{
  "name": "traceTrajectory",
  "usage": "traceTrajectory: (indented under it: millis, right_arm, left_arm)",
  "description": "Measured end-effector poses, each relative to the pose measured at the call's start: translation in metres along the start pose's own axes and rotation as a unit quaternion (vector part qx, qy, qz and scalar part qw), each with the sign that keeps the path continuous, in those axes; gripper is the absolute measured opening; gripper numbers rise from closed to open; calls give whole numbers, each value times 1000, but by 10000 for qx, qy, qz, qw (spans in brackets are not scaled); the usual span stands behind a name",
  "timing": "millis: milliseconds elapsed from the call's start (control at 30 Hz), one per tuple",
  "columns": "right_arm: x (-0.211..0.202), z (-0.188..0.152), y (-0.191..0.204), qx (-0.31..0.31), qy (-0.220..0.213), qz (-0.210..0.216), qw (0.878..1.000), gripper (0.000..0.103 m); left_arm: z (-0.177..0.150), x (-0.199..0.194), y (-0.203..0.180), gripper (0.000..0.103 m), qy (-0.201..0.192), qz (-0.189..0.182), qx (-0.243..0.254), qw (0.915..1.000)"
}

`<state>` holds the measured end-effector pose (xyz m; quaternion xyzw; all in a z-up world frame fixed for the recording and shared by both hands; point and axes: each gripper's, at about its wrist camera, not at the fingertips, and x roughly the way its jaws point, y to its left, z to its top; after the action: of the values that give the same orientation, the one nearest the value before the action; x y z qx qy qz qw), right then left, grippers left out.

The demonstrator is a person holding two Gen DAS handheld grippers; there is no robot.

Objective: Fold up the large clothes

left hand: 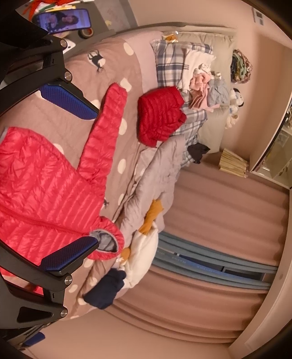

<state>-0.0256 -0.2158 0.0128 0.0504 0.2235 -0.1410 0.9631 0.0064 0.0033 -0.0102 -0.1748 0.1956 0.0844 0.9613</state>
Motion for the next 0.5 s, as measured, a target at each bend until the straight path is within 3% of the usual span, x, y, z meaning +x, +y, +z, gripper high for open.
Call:
traceTrajectory:
  millis: [267,400,500]
  right_arm:
    - [8,1,-6,124,80,62,9999,103]
    - [30,4,-13,244,207,237,9992,103]
    - [60,9,-22,250,104,80,9996,103]
  left_arm:
    - [2,6,3,103,34,4,-17,10000]
    - [8,39,5,103,74,-129,-80,9999]
    - [14,84,14,103,-120,-301,-212,9992]
